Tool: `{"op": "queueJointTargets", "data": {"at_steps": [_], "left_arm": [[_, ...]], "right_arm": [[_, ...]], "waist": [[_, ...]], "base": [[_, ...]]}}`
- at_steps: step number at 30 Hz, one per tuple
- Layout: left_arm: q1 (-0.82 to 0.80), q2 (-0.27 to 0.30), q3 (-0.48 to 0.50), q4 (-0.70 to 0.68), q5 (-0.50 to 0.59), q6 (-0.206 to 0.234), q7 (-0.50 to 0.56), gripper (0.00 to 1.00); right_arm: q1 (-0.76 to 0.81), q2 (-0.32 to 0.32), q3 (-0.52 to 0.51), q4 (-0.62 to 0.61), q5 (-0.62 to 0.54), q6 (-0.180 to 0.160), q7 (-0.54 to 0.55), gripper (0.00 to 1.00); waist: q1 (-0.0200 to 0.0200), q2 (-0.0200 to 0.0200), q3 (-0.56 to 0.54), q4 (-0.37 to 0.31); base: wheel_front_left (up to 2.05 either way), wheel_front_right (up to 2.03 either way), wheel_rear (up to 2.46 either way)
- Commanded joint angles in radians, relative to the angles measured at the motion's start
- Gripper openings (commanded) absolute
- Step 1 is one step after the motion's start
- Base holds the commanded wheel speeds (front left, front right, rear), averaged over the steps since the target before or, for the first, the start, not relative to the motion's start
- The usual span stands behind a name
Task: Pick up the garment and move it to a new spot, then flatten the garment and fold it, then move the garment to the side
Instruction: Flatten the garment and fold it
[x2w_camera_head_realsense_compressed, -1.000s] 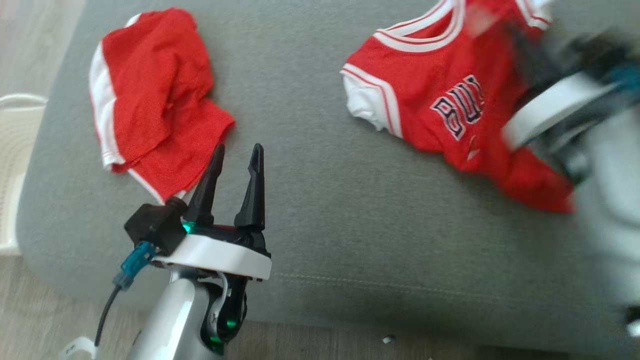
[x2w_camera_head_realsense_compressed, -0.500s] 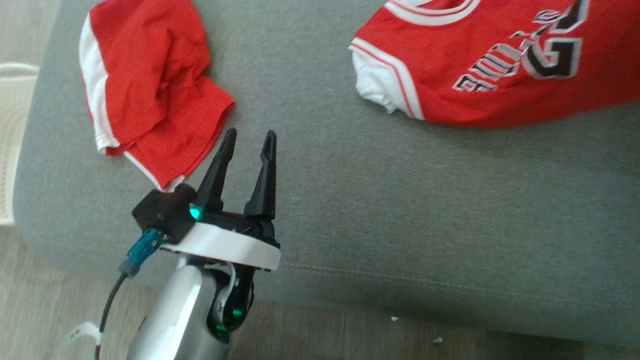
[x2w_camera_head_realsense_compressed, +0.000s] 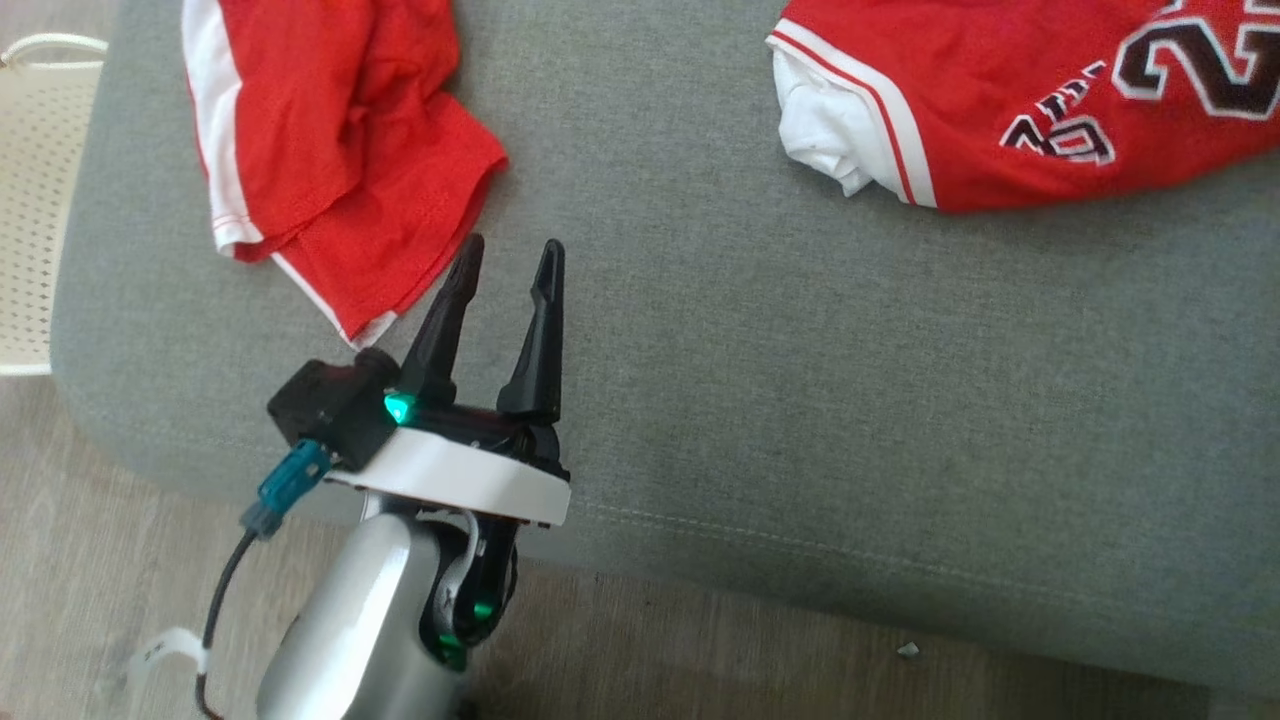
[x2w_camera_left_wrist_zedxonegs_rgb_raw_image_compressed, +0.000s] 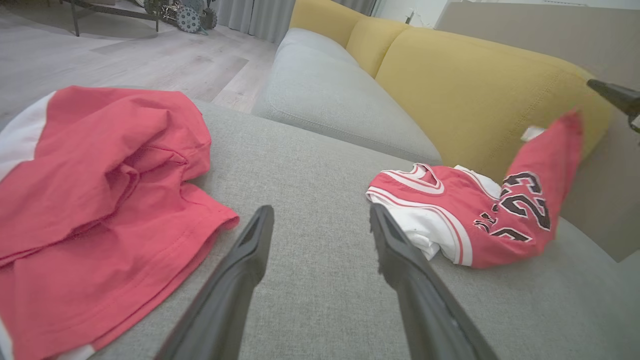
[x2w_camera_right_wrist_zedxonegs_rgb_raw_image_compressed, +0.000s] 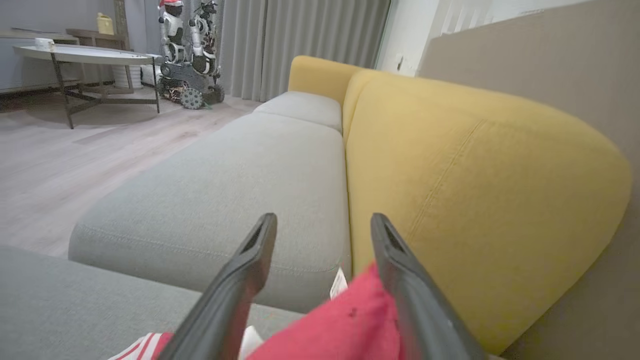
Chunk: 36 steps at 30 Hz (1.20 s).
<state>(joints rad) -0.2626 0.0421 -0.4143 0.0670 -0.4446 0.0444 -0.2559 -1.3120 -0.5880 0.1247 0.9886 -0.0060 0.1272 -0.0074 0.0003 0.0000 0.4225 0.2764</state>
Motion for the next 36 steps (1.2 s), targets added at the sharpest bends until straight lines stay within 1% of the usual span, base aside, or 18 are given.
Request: {"op": "queueJointTargets", "data": {"at_steps": [1, 5, 8, 11, 12, 16, 21, 25, 27, 31, 33, 36], "left_arm": [[-0.036, 0.008, 0.022, -0.037, -0.003, 0.005, -0.006, 1.00], [-0.047, 0.008, 0.027, -0.033, 0.001, 0.007, -0.006, 1.00], [-0.050, 0.008, 0.036, -0.027, 0.007, 0.005, -0.006, 1.00], [-0.046, 0.008, 0.048, -0.021, 0.015, 0.002, -0.006, 1.00], [-0.046, 0.008, 0.048, -0.021, 0.015, 0.002, -0.006, 1.00], [-0.035, 0.008, 0.065, -0.013, 0.024, -0.002, -0.006, 1.00], [-0.025, 0.008, 0.086, 0.008, 0.035, -0.006, -0.006, 1.00], [-0.026, 0.008, 0.096, 0.042, 0.040, -0.011, -0.006, 1.00], [-0.030, 0.008, 0.096, 0.066, 0.036, -0.014, -0.006, 1.00], [-0.050, 0.008, 0.088, 0.134, 0.037, -0.019, -0.006, 1.00], [-0.068, 0.008, 0.086, 0.177, 0.042, -0.018, -0.006, 1.00], [-0.106, 0.008, 0.087, 0.251, 0.046, -0.014, -0.006, 1.00]], "right_arm": [[-0.004, 0.018, 0.005, -0.018, -0.002, 0.003, -0.014, 1.00], [0.013, 0.051, 0.022, 0.019, 0.009, 0.003, -0.044, 1.00], [0.034, 0.082, 0.028, 0.024, 0.036, 0.003, -0.092, 1.00], [0.073, 0.119, 0.049, 0.005, 0.066, 0.003, -0.147, 1.00], [0.073, 0.119, 0.049, 0.005, 0.066, 0.003, -0.147, 1.00], [0.157, 0.181, 0.069, -0.056, 0.134, 0.003, -0.195, 1.00], [0.319, 0.253, 0.089, -0.207, 0.221, 0.003, -0.214, 1.00], [0.479, 0.310, 0.074, -0.365, 0.270, 0.003, -0.203, 1.00], [0.566, 0.339, 0.052, -0.452, 0.273, 0.003, -0.193, 1.00], [0.729, 0.408, 0.017, -0.621, 0.243, 0.003, -0.162, 1.00], [0.794, 0.446, 0.003, -0.693, 0.229, 0.003, -0.145, 1.00], [0.862, 0.479, -0.013, -0.776, 0.210, 0.003, -0.121, 1.00]], "waist": [[-0.0003, 0.0000, 0.004, -0.008], [-0.0003, 0.0000, 0.000, -0.031], [-0.0003, 0.0000, -0.015, -0.054], [-0.0003, 0.0000, -0.040, -0.084], [-0.0003, 0.0000, -0.040, -0.084], [-0.0003, 0.0000, -0.083, -0.132], [-0.0003, 0.0000, -0.127, -0.203], [-0.0003, 0.0000, -0.148, -0.260], [-0.0003, 0.0000, -0.152, -0.286], [-0.0003, 0.0000, -0.146, -0.338], [-0.0003, 0.0000, -0.138, -0.365], [-0.0003, 0.0000, -0.127, -0.400]], "base": [[0.00, 0.00, 0.00], [0.00, 0.00, 0.00], [0.00, 0.00, 0.00], [0.00, 0.00, 0.00], [0.00, 0.00, 0.00], [0.00, 0.00, 0.00], [0.00, 0.00, 0.00], [0.00, 0.00, 0.00], [0.00, 0.00, 0.00], [0.00, 0.00, 0.00], [0.00, 0.00, 0.00], [0.00, 0.00, 0.00]]}}
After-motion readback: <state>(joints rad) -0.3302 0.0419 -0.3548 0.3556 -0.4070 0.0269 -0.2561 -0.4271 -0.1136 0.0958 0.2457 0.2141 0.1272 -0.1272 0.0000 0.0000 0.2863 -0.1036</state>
